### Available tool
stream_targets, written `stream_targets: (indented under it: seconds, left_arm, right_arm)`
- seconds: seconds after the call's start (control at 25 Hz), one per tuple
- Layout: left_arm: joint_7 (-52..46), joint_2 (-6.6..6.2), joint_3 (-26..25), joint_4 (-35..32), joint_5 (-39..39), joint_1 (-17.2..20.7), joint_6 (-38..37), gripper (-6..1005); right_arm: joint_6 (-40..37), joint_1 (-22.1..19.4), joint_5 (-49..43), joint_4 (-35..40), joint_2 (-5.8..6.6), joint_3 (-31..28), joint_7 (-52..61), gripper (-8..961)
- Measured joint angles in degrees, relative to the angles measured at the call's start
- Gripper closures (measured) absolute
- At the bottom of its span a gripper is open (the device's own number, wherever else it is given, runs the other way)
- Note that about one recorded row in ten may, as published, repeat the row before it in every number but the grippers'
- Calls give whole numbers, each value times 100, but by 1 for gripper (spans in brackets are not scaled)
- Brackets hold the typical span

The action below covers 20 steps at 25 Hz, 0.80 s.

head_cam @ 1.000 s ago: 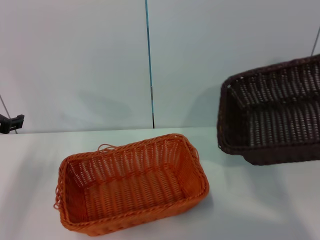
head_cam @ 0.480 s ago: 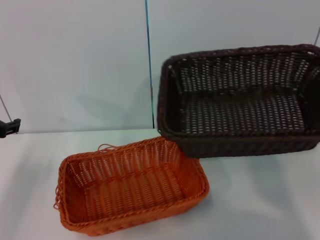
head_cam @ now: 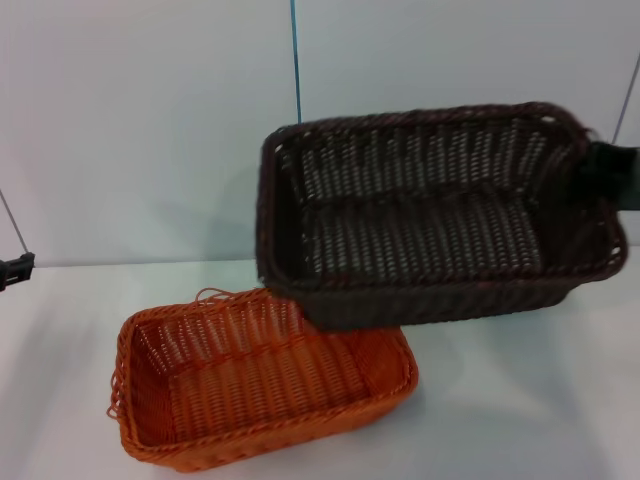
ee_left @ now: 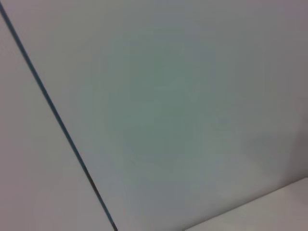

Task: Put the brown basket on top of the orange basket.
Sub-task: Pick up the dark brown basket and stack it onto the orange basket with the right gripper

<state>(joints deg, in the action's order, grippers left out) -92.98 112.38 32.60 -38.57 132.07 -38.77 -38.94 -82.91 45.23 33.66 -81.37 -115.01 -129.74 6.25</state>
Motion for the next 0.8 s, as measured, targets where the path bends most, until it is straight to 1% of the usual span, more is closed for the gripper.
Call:
stream_targets:
  seconds: [0.08,0.12,0.32,0.44,0.64,0.8]
  left_arm:
    - [0,9,0,-10,1,28,-2,278]
    - [0,13,1,-10,2,38,-2,278]
    - [0,27,1,-13,3,99,1,278]
    - [0,29,1,-18,3,110,0,278]
    - [0,29,3,-27,3,107,-21,278]
    - [0,42,22,-28,3,101,-31,278]
  right_arm:
    - [164,142,78,424,13,-10,-179,791]
    - [164,142,78,424,13,-10,-179,791]
    - [436,320,171,1063,13,16,-403,790]
    - [504,354,230,1195,3,58,-458,790]
    - [773,432,425,1515,-17,369,-500,790]
    - [989,546,471,1774,-57,562,-553,791]
